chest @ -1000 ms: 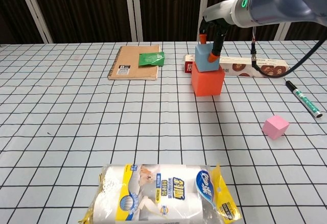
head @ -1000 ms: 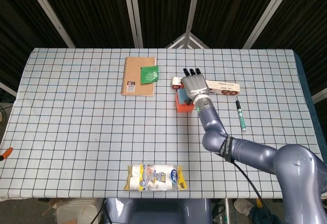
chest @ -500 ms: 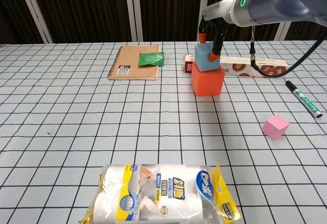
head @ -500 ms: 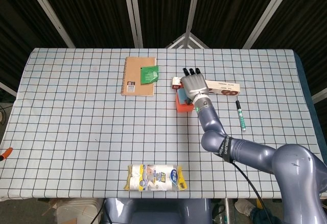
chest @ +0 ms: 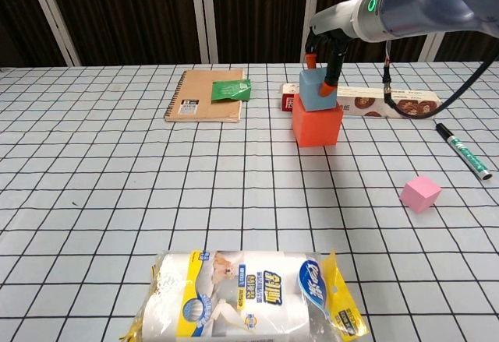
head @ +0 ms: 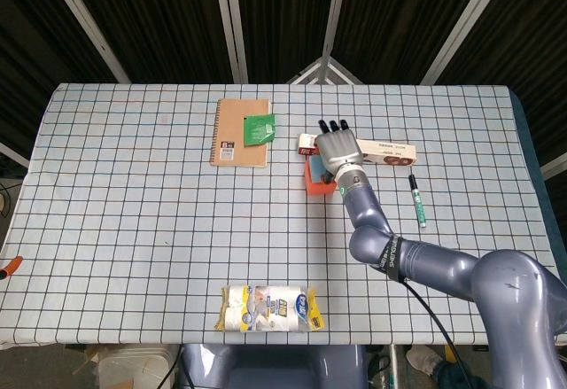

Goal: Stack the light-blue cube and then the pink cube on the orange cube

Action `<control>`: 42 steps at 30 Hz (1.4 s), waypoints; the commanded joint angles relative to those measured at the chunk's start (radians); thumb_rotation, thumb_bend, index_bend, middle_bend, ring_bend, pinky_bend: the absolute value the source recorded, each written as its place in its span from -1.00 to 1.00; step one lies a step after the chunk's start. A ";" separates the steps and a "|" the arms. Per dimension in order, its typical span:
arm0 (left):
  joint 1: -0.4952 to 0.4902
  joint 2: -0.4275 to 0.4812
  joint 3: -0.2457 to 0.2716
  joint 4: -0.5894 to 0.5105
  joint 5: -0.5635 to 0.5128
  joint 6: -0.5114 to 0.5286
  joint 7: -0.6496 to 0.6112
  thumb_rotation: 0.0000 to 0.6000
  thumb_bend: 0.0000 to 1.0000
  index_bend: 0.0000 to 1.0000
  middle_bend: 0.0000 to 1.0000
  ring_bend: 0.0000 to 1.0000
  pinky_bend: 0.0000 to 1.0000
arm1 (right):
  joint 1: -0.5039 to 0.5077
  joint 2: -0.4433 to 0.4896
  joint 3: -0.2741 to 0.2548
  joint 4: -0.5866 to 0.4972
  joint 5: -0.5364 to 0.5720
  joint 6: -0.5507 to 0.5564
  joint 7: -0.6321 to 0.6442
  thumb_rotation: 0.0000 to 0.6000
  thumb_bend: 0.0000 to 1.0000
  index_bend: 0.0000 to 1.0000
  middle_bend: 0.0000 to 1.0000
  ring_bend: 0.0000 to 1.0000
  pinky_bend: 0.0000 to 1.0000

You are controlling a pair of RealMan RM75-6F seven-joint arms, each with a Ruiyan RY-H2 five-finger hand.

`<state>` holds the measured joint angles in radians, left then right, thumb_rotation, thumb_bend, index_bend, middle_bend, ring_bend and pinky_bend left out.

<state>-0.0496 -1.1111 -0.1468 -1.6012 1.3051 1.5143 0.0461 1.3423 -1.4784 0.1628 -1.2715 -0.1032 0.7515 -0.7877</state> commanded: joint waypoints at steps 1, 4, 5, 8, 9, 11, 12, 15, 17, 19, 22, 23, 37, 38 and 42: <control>0.000 0.000 0.000 0.000 0.000 -0.001 0.000 1.00 -0.77 -0.96 -1.00 -1.00 -1.00 | 0.000 0.001 0.000 -0.001 -0.001 -0.002 0.002 1.00 -0.30 -0.12 -1.00 -1.00 -1.00; 0.000 0.000 0.000 -0.001 0.000 -0.001 0.001 1.00 -0.77 -0.96 -1.00 -1.00 -1.00 | 0.001 0.001 -0.001 -0.002 -0.003 -0.004 0.006 1.00 -0.30 -0.14 -1.00 -1.00 -1.00; 0.000 0.000 0.000 -0.001 0.000 0.000 0.001 1.00 -0.77 -0.96 -1.00 -1.00 -1.00 | 0.001 0.000 0.000 -0.001 -0.005 -0.004 0.008 1.00 -0.30 -0.14 -1.00 -1.00 -1.00; 0.000 0.000 0.000 -0.001 0.000 0.000 0.001 1.00 -0.77 -0.96 -1.00 -1.00 -1.00 | 0.001 -0.002 0.002 0.000 -0.011 -0.004 0.014 1.00 -0.30 -0.14 -1.00 -1.00 -1.00; 0.000 0.000 0.000 -0.001 0.000 0.000 0.001 1.00 -0.77 -0.96 -1.00 -1.00 -1.00 | 0.001 -0.002 0.002 0.000 -0.014 -0.003 0.015 1.00 -0.30 -0.14 -1.00 -1.00 -1.00; 0.000 0.000 0.000 -0.001 -0.001 0.000 0.001 1.00 -0.77 -0.96 -1.00 -1.00 -1.00 | 0.000 -0.004 0.004 0.001 -0.022 0.000 0.020 1.00 -0.30 -0.14 -1.00 -1.00 -1.00; 0.000 0.000 0.000 -0.001 -0.001 -0.001 0.001 1.00 -0.77 -0.96 -1.00 -1.00 -1.00 | 0.000 -0.005 0.006 0.001 -0.026 0.003 0.024 1.00 -0.30 -0.14 -1.00 -1.00 -1.00; -0.001 0.000 0.000 -0.001 -0.002 -0.002 0.001 1.00 -0.77 -0.96 -1.00 -1.00 -1.00 | -0.002 -0.007 0.009 0.002 -0.035 0.005 0.032 1.00 -0.30 -0.14 -1.00 -1.00 -1.00; -0.001 0.000 0.000 -0.001 -0.001 -0.002 0.001 1.00 -0.77 -0.96 -1.00 -1.00 -1.00 | -0.003 -0.009 0.010 0.003 -0.042 0.008 0.036 1.00 -0.30 -0.14 -1.00 -1.00 -1.00; 0.000 0.000 0.000 -0.002 0.000 -0.001 0.001 1.00 -0.77 -0.96 -1.00 -1.00 -1.00 | -0.005 -0.012 0.013 0.006 -0.050 0.010 0.042 1.00 -0.30 -0.14 -1.00 -1.00 -1.00; 0.001 0.001 0.000 -0.002 -0.001 0.000 0.000 1.00 -0.77 -0.96 -1.00 -1.00 -1.00 | -0.006 -0.014 0.012 0.009 -0.057 0.011 0.045 1.00 -0.30 -0.14 -1.00 -1.00 -1.00; 0.001 0.001 0.000 -0.002 -0.001 0.000 0.000 1.00 -0.77 -0.96 -1.00 -1.00 -1.00 | -0.007 -0.014 0.011 0.010 -0.057 0.011 0.044 1.00 -0.31 -0.14 -1.00 -1.00 -1.00; 0.001 0.001 0.000 -0.004 -0.004 -0.001 0.001 1.00 -0.77 -0.96 -1.00 -1.00 -1.00 | -0.001 -0.002 -0.008 0.001 -0.030 -0.003 0.022 1.00 -0.31 -0.25 -1.00 -1.00 -1.00; 0.001 0.001 0.000 -0.004 -0.004 -0.001 0.001 1.00 -0.77 -0.96 -1.00 -1.00 -1.00 | -0.001 -0.002 -0.009 0.000 -0.030 -0.003 0.022 1.00 -0.31 -0.25 -1.00 -1.00 -1.00; 0.001 0.001 0.000 -0.005 -0.003 0.000 0.002 1.00 -0.77 -0.96 -1.00 -1.00 -1.00 | 0.000 -0.001 -0.010 -0.004 -0.030 0.000 0.023 1.00 -0.31 -0.26 -1.00 -1.00 -1.00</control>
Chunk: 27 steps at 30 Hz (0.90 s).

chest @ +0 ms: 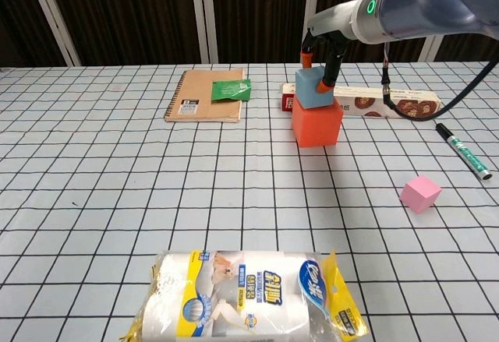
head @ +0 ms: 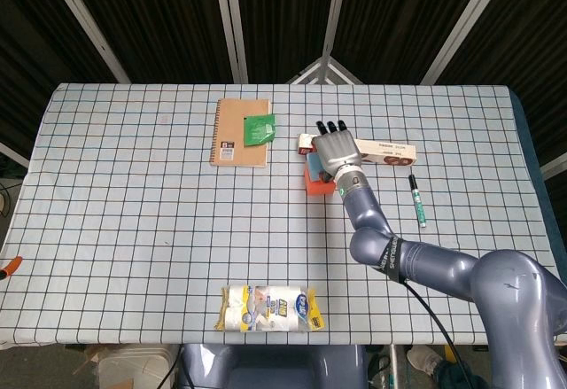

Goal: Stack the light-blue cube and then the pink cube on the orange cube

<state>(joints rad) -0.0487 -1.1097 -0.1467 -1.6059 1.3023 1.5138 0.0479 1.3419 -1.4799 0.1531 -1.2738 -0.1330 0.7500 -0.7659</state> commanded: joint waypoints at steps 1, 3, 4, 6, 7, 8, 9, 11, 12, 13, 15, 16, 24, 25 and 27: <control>0.000 0.000 0.000 0.000 0.000 0.000 0.000 1.00 -0.77 -0.96 -1.00 -1.00 -1.00 | 0.000 0.001 0.000 -0.003 0.000 0.001 0.001 1.00 -0.31 -0.26 -1.00 -1.00 -1.00; 0.000 0.000 -0.001 0.000 -0.001 0.000 0.000 1.00 -0.77 -0.96 -1.00 -1.00 -1.00 | 0.000 0.001 -0.001 -0.004 -0.001 0.002 0.002 1.00 -0.31 -0.27 -1.00 -1.00 -1.00; 0.000 0.000 -0.001 0.000 -0.001 0.000 0.000 1.00 -0.77 -0.96 -1.00 -1.00 -1.00 | 0.000 0.001 -0.002 -0.005 -0.002 0.003 0.001 1.00 -0.31 -0.28 -1.00 -1.00 -1.00; -0.001 0.000 0.000 0.000 -0.002 -0.002 0.001 1.00 -0.77 -0.96 -1.00 -1.00 -1.00 | 0.000 0.001 -0.002 -0.006 -0.002 0.003 0.002 1.00 -0.31 -0.31 -1.00 -1.00 -1.00; -0.001 0.000 0.000 0.000 -0.001 -0.003 0.002 1.00 -0.77 -0.96 -1.00 -1.00 -1.00 | 0.000 0.000 -0.002 -0.005 -0.002 0.004 0.003 1.00 -0.31 -0.32 -1.00 -1.00 -1.00; -0.001 -0.001 0.000 0.000 0.000 -0.002 0.003 1.00 -0.77 -0.96 -1.00 -1.00 -1.00 | -0.001 -0.001 -0.003 -0.004 -0.002 0.004 0.004 1.00 -0.31 -0.34 -1.00 -1.00 -1.00; -0.001 -0.001 0.000 0.000 0.000 -0.002 0.003 1.00 -0.77 -0.96 -1.00 -1.00 -1.00 | -0.001 -0.001 -0.004 -0.003 -0.002 0.005 0.003 1.00 -0.31 -0.36 -1.00 -1.00 -1.00; -0.001 -0.001 0.000 0.000 -0.001 -0.001 0.002 1.00 -0.77 -0.96 -1.00 -1.00 -1.00 | -0.001 -0.001 -0.005 -0.003 0.000 0.005 0.002 1.00 -0.31 -0.39 -1.00 -1.00 -1.00; 0.000 -0.001 -0.001 0.000 -0.002 -0.001 0.002 1.00 -0.77 -0.96 -1.00 -1.00 -1.00 | 0.000 0.000 -0.006 -0.005 0.002 0.005 0.001 1.00 -0.31 -0.40 -1.00 -1.00 -1.00; 0.000 -0.001 -0.001 0.000 -0.002 -0.001 0.002 1.00 -0.77 -0.96 -1.00 -1.00 -1.00 | 0.000 0.001 -0.006 -0.006 0.002 0.005 0.001 1.00 -0.31 -0.42 -1.00 -1.00 -1.00; -0.001 -0.001 -0.001 0.000 -0.002 -0.001 0.002 1.00 -0.77 -0.96 -1.00 -1.00 -1.00 | 0.000 0.004 -0.006 -0.010 0.003 0.005 0.000 1.00 -0.31 -0.45 -1.00 -1.00 -1.00; -0.001 -0.001 -0.001 0.000 -0.002 -0.002 0.002 1.00 -0.77 -0.96 -1.00 -1.00 -1.00 | 0.000 0.006 -0.008 -0.012 0.004 0.004 -0.001 1.00 -0.31 -0.47 -1.00 -1.00 -1.00; 0.000 -0.001 0.000 -0.002 -0.001 0.000 0.004 1.00 -0.77 -0.96 -1.00 -1.00 -1.00 | 0.011 0.026 -0.033 -0.037 0.034 -0.017 -0.030 1.00 -0.31 -0.56 -1.00 -1.00 -1.00; 0.000 -0.001 0.000 -0.002 -0.001 0.000 0.005 1.00 -0.77 -0.96 -1.00 -1.00 -1.00 | 0.013 0.030 -0.036 -0.041 0.040 -0.020 -0.034 1.00 -0.31 -0.58 -1.00 -1.00 -1.00; -0.001 -0.001 0.000 -0.002 -0.001 -0.001 0.006 1.00 -0.77 -0.96 -1.00 -1.00 -1.00 | 0.017 0.037 -0.041 -0.050 0.050 -0.025 -0.039 1.00 -0.31 -0.61 -1.00 -1.00 -1.00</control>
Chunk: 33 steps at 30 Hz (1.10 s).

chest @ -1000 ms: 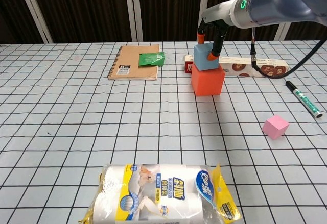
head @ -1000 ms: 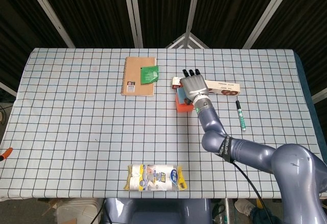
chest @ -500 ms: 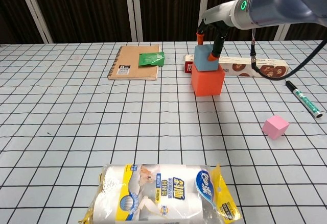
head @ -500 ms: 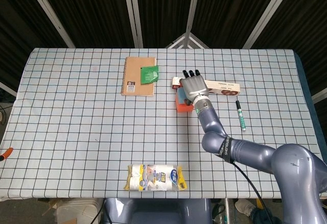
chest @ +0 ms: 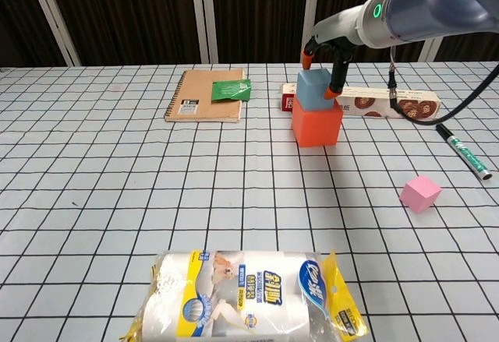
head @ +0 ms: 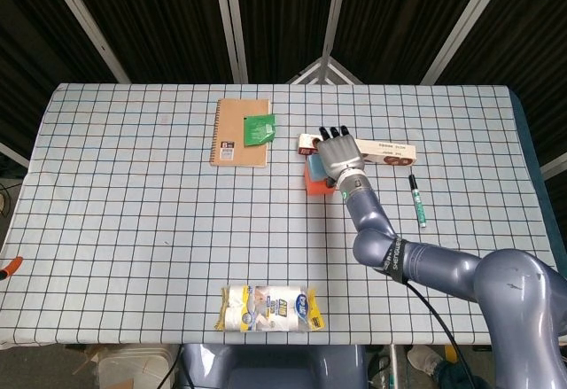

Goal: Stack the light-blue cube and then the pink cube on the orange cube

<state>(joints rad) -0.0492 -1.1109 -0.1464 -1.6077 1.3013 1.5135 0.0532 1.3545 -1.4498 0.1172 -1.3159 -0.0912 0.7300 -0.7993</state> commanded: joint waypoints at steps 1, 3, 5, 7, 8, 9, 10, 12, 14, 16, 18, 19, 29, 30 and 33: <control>-0.001 0.000 0.000 0.000 0.000 -0.001 0.001 1.00 -0.77 -0.96 -1.00 -1.00 -1.00 | 0.006 0.009 -0.007 -0.012 0.012 -0.006 -0.006 1.00 -0.31 -0.64 -1.00 -1.00 -1.00; -0.001 -0.001 0.001 -0.001 0.001 -0.002 0.003 1.00 -0.77 -0.95 -1.00 -1.00 -1.00 | 0.010 0.015 -0.012 -0.023 0.019 -0.006 -0.009 1.00 -0.32 -0.74 -1.00 -1.00 -1.00; -0.001 -0.001 0.001 -0.001 0.003 -0.001 0.003 1.00 -0.77 -0.95 -1.00 -1.00 -1.00 | 0.013 0.020 -0.016 -0.033 0.025 -0.002 -0.011 1.00 -0.35 -0.87 -1.00 -1.00 -1.00; -0.001 -0.001 0.002 0.000 0.004 -0.001 0.003 1.00 -0.77 -0.95 -1.00 -1.00 -1.00 | 0.015 0.026 -0.019 -0.045 0.029 0.004 -0.010 1.00 -0.41 -0.97 -1.00 -1.00 -1.00; -0.001 -0.001 0.002 0.000 0.004 -0.001 0.003 1.00 -0.77 -0.95 -1.00 -1.00 -1.00 | 0.015 0.030 -0.018 -0.052 0.030 0.011 -0.008 1.00 -0.43 -1.00 -1.00 -1.00 -1.00; -0.002 -0.001 0.002 0.000 0.005 -0.001 0.004 1.00 -0.77 -0.95 -1.00 -1.00 -1.00 | 0.014 0.035 -0.018 -0.059 0.028 0.017 -0.004 1.00 -0.44 -1.00 -1.00 -1.00 -1.00; -0.002 -0.001 0.003 0.000 0.005 -0.002 0.004 1.00 -0.77 -0.95 -1.00 -1.00 -1.00 | 0.012 0.040 -0.016 -0.068 0.024 0.023 0.000 1.00 -0.45 -1.00 -1.00 -1.00 -1.00; -0.003 -0.001 0.004 0.001 0.006 -0.004 0.004 1.00 -0.77 -0.95 -1.00 -1.00 -1.00 | 0.004 0.057 -0.016 -0.089 0.014 0.036 0.011 1.00 -0.45 -1.00 -1.00 -1.00 -1.00; -0.004 -0.001 0.004 0.002 0.006 -0.007 0.004 1.00 -0.77 -0.95 -1.00 -1.00 -1.00 | -0.008 0.082 -0.022 -0.121 0.004 0.052 0.017 1.00 -0.45 -1.00 -1.00 -1.00 -1.00; -0.006 -0.001 0.004 0.003 0.006 -0.011 0.003 1.00 -0.77 -0.95 -1.00 -1.00 -1.00 | -0.028 0.123 -0.042 -0.174 0.000 0.074 0.019 1.00 -0.45 -1.00 -1.00 -1.00 -1.00; -0.008 0.000 0.005 0.003 0.008 -0.014 0.003 1.00 -0.77 -0.95 -1.00 -1.00 -1.00 | -0.057 0.162 -0.063 -0.224 -0.018 0.094 0.032 1.00 -0.45 -1.00 -1.00 -1.00 -1.00; -0.008 0.000 0.006 0.002 0.010 -0.015 0.002 1.00 -0.77 -0.95 -1.00 -1.00 -1.00 | -0.075 0.179 -0.071 -0.246 -0.033 0.103 0.044 1.00 -0.45 -1.00 -1.00 -1.00 -1.00; -0.002 0.002 0.021 -0.011 0.044 0.003 -0.004 1.00 -0.77 -0.95 -1.00 -1.00 -1.00 | -0.277 0.278 -0.146 -0.337 -0.261 0.143 0.206 1.00 -0.45 -0.97 -1.00 -1.00 -1.00; -0.001 0.002 0.022 -0.012 0.046 0.004 -0.003 1.00 -0.77 -0.95 -1.00 -1.00 -1.00 | -0.299 0.282 -0.147 -0.345 -0.307 0.153 0.227 1.00 -0.45 -0.95 -1.00 -1.00 -1.00; -0.001 0.000 0.025 -0.013 0.051 0.004 0.000 1.00 -0.77 -0.95 -1.00 -1.00 -1.00 | -0.346 0.288 -0.149 -0.366 -0.434 0.180 0.275 1.00 -0.45 -0.89 -1.00 -1.00 -1.00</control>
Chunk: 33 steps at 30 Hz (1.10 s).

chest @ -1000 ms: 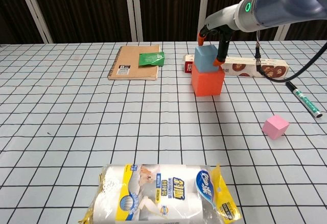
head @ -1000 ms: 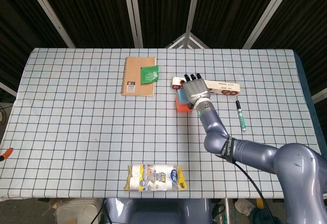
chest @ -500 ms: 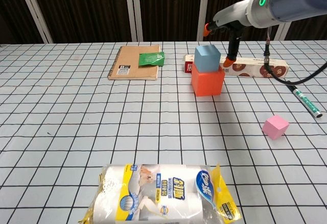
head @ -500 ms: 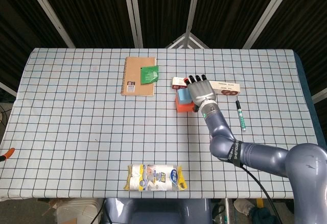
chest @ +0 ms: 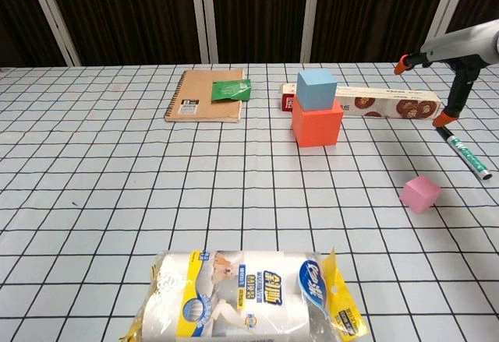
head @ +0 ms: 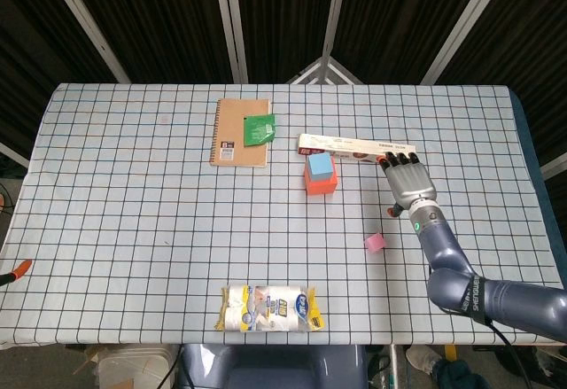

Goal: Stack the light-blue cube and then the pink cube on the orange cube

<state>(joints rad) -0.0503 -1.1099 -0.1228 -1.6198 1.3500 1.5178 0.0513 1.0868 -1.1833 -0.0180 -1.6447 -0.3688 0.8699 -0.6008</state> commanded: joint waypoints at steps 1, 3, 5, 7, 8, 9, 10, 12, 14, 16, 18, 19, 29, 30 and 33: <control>0.000 -0.001 0.003 -0.001 0.005 0.000 0.002 1.00 -0.77 -0.95 -1.00 -1.00 -1.00 | -0.093 0.022 -0.018 -0.042 -0.195 0.051 0.087 1.00 -0.45 -0.86 -1.00 -1.00 -1.00; 0.000 -0.001 0.004 -0.001 0.007 0.002 0.003 1.00 -0.77 -0.95 -1.00 -1.00 -1.00 | -0.123 0.020 -0.030 -0.044 -0.277 0.074 0.105 1.00 -0.45 -0.81 -1.00 -1.00 -1.00; 0.001 -0.001 0.003 0.000 0.007 0.005 0.003 1.00 -0.77 -0.95 -1.00 -1.00 -1.00 | -0.153 0.012 -0.044 -0.039 -0.349 0.088 0.120 1.00 -0.45 -0.77 -1.00 -1.00 -1.00; 0.001 -0.001 0.001 0.001 0.005 0.006 0.003 1.00 -0.77 -0.95 -1.00 -1.00 -1.00 | -0.179 0.005 -0.057 -0.038 -0.405 0.095 0.135 1.00 -0.45 -0.74 -1.00 -1.00 -1.00; 0.002 -0.001 0.000 0.001 0.002 0.006 0.003 1.00 -0.77 -0.95 -1.00 -1.00 -1.00 | -0.193 0.002 -0.066 -0.038 -0.433 0.096 0.141 1.00 -0.45 -0.72 -1.00 -1.00 -1.00; 0.001 -0.002 0.000 0.001 0.001 0.005 0.004 1.00 -0.77 -0.95 -1.00 -1.00 -1.00 | -0.201 0.000 -0.071 -0.037 -0.449 0.098 0.144 1.00 -0.45 -0.71 -1.00 -1.00 -1.00; 0.001 -0.002 -0.001 0.001 -0.001 0.004 0.005 1.00 -0.77 -0.95 -1.00 -1.00 -1.00 | -0.211 -0.002 -0.077 -0.035 -0.471 0.100 0.147 1.00 -0.45 -0.71 -1.00 -1.00 -1.00; -0.001 -0.003 -0.001 -0.001 -0.003 0.002 0.009 1.00 -0.77 -0.95 -1.00 -1.00 -1.00 | -0.232 -0.007 -0.090 -0.031 -0.513 0.104 0.150 1.00 -0.45 -0.70 -1.00 -1.00 -1.00; -0.002 -0.004 -0.001 -0.002 -0.003 0.001 0.015 1.00 -0.77 -0.95 -1.00 -1.00 -1.00 | -0.246 -0.010 -0.093 -0.028 -0.542 0.109 0.158 1.00 -0.45 -0.69 -1.00 -1.00 -1.00; -0.003 -0.007 0.000 -0.003 -0.002 0.001 0.022 1.00 -0.77 -0.95 -1.00 -1.00 -1.00 | -0.262 -0.016 -0.095 -0.020 -0.571 0.111 0.166 1.00 -0.45 -0.69 -1.00 -1.00 -1.00; -0.004 -0.009 0.002 -0.005 0.000 0.000 0.030 1.00 -0.77 -0.95 -1.00 -1.00 -1.00 | -0.276 -0.029 -0.099 -0.005 -0.597 0.111 0.170 1.00 -0.45 -0.68 -1.00 -1.00 -1.00; -0.004 -0.010 0.001 -0.005 -0.001 0.000 0.033 1.00 -0.77 -0.95 -1.00 -1.00 -1.00 | -0.282 -0.035 -0.099 0.003 -0.605 0.108 0.175 1.00 -0.45 -0.67 -1.00 -1.00 -1.00; -0.005 -0.016 -0.001 -0.008 -0.007 0.002 0.049 1.00 -0.77 -0.95 -1.00 -1.00 -1.00 | -0.306 -0.089 -0.076 0.073 -0.625 0.055 0.188 1.00 -0.45 -0.52 -1.00 -1.00 -1.00; -0.006 -0.016 -0.001 -0.008 -0.007 0.002 0.050 1.00 -0.77 -0.95 -1.00 -1.00 -1.00 | -0.308 -0.094 -0.073 0.077 -0.627 0.052 0.188 1.00 -0.45 -0.49 -1.00 -1.00 -1.00; -0.006 -0.015 -0.001 -0.009 -0.008 0.001 0.051 1.00 -0.77 -0.95 -1.00 -1.00 -1.00 | -0.316 -0.108 -0.067 0.089 -0.634 0.045 0.188 1.00 -0.45 -0.46 -1.00 -1.00 -1.00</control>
<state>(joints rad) -0.0561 -1.1254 -0.1235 -1.6285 1.3419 1.5188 0.1028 0.7734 -1.2881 -0.0868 -1.5580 -1.0004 0.9173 -0.4130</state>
